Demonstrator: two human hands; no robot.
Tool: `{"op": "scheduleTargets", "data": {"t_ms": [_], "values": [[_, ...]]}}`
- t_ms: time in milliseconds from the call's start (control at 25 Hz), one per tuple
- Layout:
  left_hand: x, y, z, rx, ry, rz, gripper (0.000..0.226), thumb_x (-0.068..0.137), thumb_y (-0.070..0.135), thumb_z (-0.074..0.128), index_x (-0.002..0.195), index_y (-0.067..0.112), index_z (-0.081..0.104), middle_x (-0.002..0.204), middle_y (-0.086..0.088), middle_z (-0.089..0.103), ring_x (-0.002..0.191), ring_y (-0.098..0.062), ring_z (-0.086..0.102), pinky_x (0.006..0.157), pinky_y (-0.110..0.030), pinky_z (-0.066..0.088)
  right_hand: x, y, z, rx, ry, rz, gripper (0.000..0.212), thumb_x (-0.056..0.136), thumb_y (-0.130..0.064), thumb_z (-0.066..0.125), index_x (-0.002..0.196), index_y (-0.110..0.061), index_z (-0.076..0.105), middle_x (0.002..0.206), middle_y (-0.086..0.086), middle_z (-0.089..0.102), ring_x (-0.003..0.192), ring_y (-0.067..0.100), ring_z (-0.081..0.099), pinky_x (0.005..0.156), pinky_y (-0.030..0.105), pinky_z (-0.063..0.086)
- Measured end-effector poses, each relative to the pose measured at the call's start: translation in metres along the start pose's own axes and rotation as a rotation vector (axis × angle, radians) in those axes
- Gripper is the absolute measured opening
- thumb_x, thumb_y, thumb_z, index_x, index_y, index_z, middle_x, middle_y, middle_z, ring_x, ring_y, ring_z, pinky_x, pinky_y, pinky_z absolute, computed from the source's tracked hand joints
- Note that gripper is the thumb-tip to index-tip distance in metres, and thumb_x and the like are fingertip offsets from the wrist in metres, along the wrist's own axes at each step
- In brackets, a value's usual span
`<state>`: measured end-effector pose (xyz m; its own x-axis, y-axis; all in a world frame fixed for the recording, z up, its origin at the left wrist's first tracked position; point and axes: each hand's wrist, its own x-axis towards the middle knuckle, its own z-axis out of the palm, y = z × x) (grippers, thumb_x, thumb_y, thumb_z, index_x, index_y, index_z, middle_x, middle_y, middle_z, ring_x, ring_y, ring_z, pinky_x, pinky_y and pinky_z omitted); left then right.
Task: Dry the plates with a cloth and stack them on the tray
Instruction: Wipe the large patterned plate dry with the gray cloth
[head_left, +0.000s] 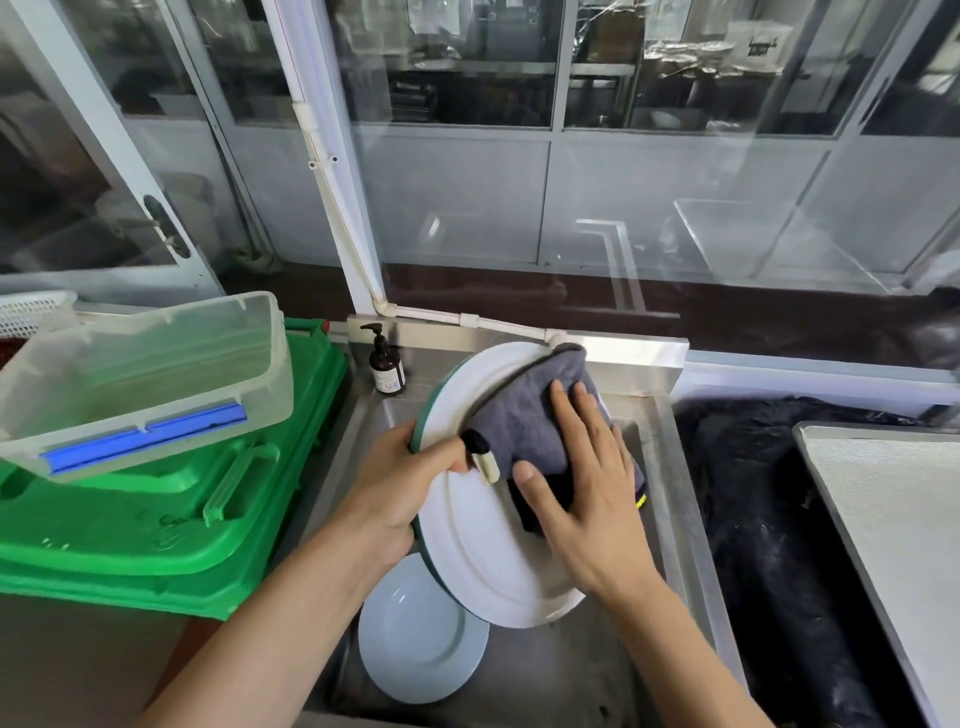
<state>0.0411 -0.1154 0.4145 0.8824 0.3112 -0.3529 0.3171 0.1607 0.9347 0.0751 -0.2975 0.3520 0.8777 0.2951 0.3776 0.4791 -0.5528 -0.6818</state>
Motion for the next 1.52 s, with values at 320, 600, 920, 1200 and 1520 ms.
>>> {"op": "scheduleTargets", "data": {"t_ms": [320, 600, 920, 1200, 1520], "values": [[-0.004, -0.009, 0.004, 0.094, -0.127, 0.141, 0.032, 0.055, 0.007, 0.064, 0.086, 0.005, 0.067, 0.078, -0.009, 0.060, 0.076, -0.017, 0.052, 0.072, -0.032, 0.038, 0.024, -0.019, 0.009, 0.088, 0.136, -0.104, 0.055, 0.107, -0.040, 0.044, 0.159, -0.024, 0.035, 0.169, -0.002, 0.023, 0.158, 0.013, 0.011, 0.128, 0.048, 0.012], [-0.008, -0.009, 0.000, 0.134, -0.165, 0.175, 0.026, 0.054, 0.012, 0.068, 0.080, 0.008, 0.065, 0.069, -0.007, 0.055, 0.065, -0.018, 0.049, 0.064, -0.031, 0.036, 0.044, 0.002, -0.006, 0.345, 0.253, 0.049, 0.048, 0.104, -0.034, 0.044, 0.147, -0.014, 0.050, 0.149, 0.005, 0.053, 0.141, 0.024, 0.046, 0.116, 0.056, 0.035], [-0.003, -0.009, 0.010, 0.017, -0.069, 0.189, 0.029, 0.057, 0.012, 0.071, 0.084, 0.003, 0.066, 0.073, -0.009, 0.059, 0.069, -0.018, 0.055, 0.062, -0.028, 0.044, 0.047, -0.034, 0.006, 0.314, 0.221, -0.045, 0.049, 0.105, -0.042, 0.042, 0.152, -0.026, 0.041, 0.157, -0.021, 0.038, 0.153, 0.004, 0.024, 0.127, 0.047, 0.018], [-0.003, 0.002, 0.020, -0.225, -0.033, 0.135, 0.013, 0.083, 0.023, 0.078, 0.096, 0.019, 0.080, 0.097, -0.009, 0.079, 0.088, -0.020, 0.076, 0.066, -0.026, 0.058, 0.013, -0.040, 0.015, 0.499, 0.218, 0.209, 0.061, 0.101, -0.058, 0.038, 0.140, -0.015, 0.058, 0.138, 0.008, 0.062, 0.133, 0.017, 0.053, 0.112, 0.055, 0.040], [0.002, 0.014, 0.008, -0.250, 0.064, 0.125, 0.038, 0.082, 0.045, 0.076, 0.099, 0.012, 0.077, 0.090, -0.010, 0.078, 0.078, -0.024, 0.073, 0.066, -0.030, 0.057, -0.040, -0.033, 0.035, 0.008, 0.118, -0.395, 0.049, 0.109, -0.037, 0.039, 0.155, -0.024, 0.039, 0.163, -0.005, 0.038, 0.151, 0.019, 0.035, 0.125, 0.044, 0.023]]}}
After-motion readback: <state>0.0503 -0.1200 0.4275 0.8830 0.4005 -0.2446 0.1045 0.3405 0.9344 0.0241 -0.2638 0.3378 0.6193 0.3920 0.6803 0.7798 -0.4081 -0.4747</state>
